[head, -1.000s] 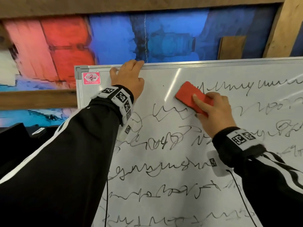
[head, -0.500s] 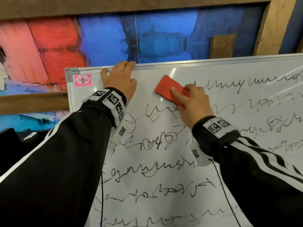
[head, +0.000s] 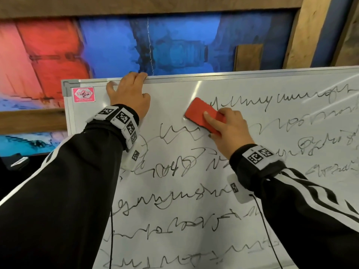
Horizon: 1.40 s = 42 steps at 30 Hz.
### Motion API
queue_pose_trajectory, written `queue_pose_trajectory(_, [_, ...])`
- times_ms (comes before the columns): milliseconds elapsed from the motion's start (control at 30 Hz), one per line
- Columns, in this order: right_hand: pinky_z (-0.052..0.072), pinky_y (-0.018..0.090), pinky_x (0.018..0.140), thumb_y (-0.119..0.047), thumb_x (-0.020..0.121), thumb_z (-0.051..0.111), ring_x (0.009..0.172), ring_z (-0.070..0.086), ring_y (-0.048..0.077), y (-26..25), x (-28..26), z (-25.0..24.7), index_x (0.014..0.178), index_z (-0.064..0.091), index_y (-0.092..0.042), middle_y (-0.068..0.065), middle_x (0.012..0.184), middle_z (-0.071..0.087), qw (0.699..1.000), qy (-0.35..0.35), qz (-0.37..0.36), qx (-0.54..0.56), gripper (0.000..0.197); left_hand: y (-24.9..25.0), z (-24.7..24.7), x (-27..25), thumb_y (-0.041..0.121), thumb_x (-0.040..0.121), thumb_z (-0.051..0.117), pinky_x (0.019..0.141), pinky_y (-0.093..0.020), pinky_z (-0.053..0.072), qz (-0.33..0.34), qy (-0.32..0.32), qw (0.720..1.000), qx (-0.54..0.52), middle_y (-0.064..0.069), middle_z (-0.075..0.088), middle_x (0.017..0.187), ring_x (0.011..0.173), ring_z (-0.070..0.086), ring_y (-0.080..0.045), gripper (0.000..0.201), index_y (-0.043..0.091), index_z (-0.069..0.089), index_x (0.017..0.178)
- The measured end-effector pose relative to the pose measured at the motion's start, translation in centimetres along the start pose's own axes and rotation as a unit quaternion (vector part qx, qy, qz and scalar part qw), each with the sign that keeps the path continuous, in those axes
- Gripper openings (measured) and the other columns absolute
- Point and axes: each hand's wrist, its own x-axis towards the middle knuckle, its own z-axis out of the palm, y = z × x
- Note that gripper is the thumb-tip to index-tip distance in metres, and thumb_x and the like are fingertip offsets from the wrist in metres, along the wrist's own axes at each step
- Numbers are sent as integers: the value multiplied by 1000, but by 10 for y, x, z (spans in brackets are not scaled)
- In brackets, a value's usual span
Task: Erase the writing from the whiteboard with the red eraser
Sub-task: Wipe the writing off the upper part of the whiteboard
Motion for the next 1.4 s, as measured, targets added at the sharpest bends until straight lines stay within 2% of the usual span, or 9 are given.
queue_pose_trajectory(167, [36, 45, 99, -18, 82, 67, 116, 36, 35, 43, -3, -10, 134, 50, -30, 15, 131, 42, 993, 37, 109, 18, 56, 6, 1, -2, 21, 87, 40, 110, -52, 4, -14, 0, 1000, -2, 0, 33, 145, 136, 25, -15, 52, 22, 33, 139])
queue_pose_trajectory(267, [38, 46, 96, -19, 81, 68, 114, 39, 36, 26, -1, -4, 134, 49, -28, 17, 131, 43, 996, 24, 78, 25, 56, 7, 1, -1, 21, 87, 41, 110, -52, 4, -20, 3, 1000, -1, 0, 33, 144, 136, 25, -15, 52, 23, 33, 139])
queue_pose_trajectory(400, [46, 51, 78, -8, 68, 78, 95, 51, 43, 26, -15, 0, 124, 60, -18, 23, 114, 55, 1000, 19, 12, 3, 60, 5, 3, -2, 22, 86, 40, 110, -53, 5, -18, 5, 1000, 6, 0, 33, 144, 135, 26, -16, 52, 24, 33, 138])
queue_pose_trajectory(533, [43, 54, 87, -12, 75, 73, 105, 46, 41, 42, -6, -10, 128, 57, -22, 21, 121, 51, 998, 30, 47, 1, 56, 9, 4, -1, 23, 86, 41, 110, -53, 5, -29, 6, 1000, 7, 0, 33, 144, 135, 26, -16, 52, 25, 33, 138])
queue_pose_trajectory(633, [36, 46, 95, -17, 83, 66, 114, 40, 36, 33, 4, -9, 134, 50, -26, 17, 130, 44, 998, 26, 56, 7, 55, 10, 4, -1, 24, 85, 43, 110, -52, 5, -37, 6, 999, 6, 1, 33, 144, 136, 24, -15, 53, 26, 33, 138])
queue_pose_trajectory(833, [45, 51, 83, -12, 73, 76, 100, 49, 40, 54, -26, -9, 127, 58, -21, 21, 117, 53, 999, 24, 44, 13, 57, 12, 5, -1, 23, 85, 42, 110, -53, 4, -44, 14, 999, 12, -1, 33, 144, 136, 24, -16, 52, 25, 34, 137])
queue_pose_trajectory(1000, [37, 48, 93, -16, 80, 69, 112, 41, 37, 55, 3, -19, 133, 52, -23, 18, 127, 46, 998, 37, 51, 12, 56, 22, 7, 1, 27, 87, 41, 110, -54, 2, -54, 9, 998, 25, -2, 34, 143, 138, 22, -17, 51, 21, 35, 137])
queue_pose_trajectory(1200, [46, 50, 80, -11, 68, 79, 97, 52, 40, 68, -26, -9, 125, 60, -20, 21, 114, 55, 999, 35, 3, 19, 61, 62, 11, 2, 32, 92, 34, 111, -54, -7, 9, -31, 998, 49, 5, 30, 146, 137, 22, -13, 51, 24, 28, 142])
queue_pose_trajectory(1400, [37, 45, 92, -18, 81, 68, 109, 43, 36, 75, -3, -19, 133, 51, -24, 17, 125, 47, 998, 39, 37, 20, 56, 118, 26, 8, 31, 93, 34, 110, -55, -7, 60, -51, 996, 52, 6, 27, 148, 139, 18, -11, 53, 23, 24, 144])
